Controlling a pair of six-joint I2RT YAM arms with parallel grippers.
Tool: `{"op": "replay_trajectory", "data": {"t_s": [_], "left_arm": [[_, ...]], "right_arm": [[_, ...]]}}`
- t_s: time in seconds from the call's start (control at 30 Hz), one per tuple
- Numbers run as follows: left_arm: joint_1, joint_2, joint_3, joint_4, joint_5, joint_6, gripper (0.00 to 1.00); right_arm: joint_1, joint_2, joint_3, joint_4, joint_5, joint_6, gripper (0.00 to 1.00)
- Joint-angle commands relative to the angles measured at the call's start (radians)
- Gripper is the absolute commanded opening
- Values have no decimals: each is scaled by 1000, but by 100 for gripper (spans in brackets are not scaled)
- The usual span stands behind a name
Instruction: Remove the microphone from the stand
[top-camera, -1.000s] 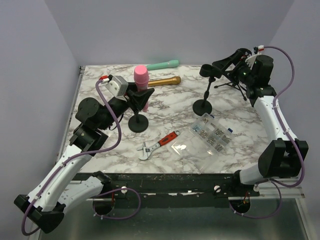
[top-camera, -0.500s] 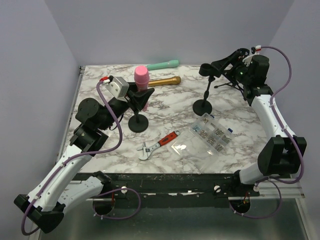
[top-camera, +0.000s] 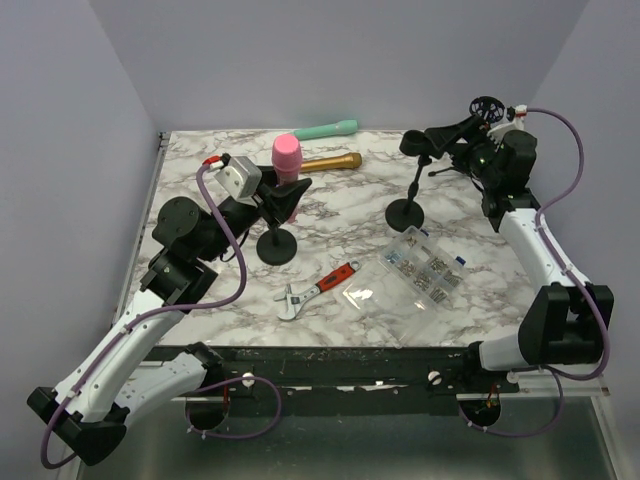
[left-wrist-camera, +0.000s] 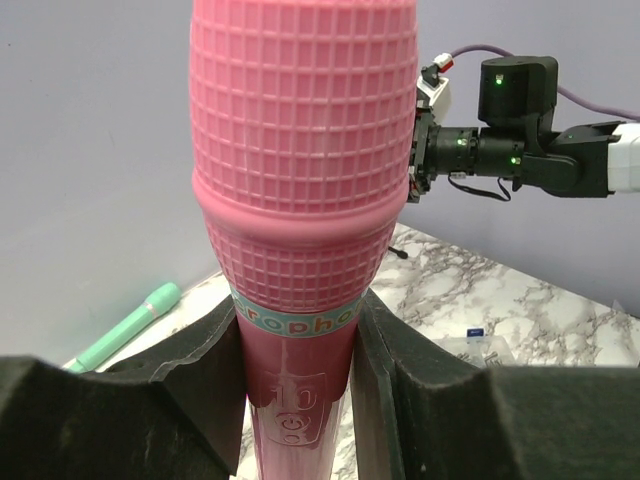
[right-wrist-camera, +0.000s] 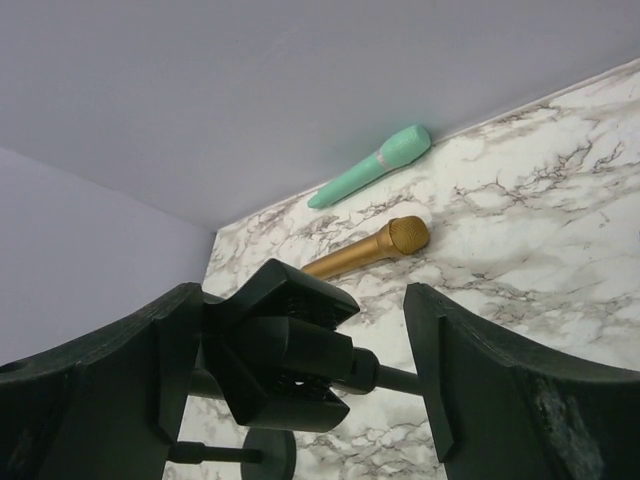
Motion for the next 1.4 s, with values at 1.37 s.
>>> {"op": "replay_trajectory", "data": {"t_s": [1.37], "left_arm": [[-30,45,3,9,3,32,0]], "right_arm": [[35,-127,73,-247,57,-218,100]]}}
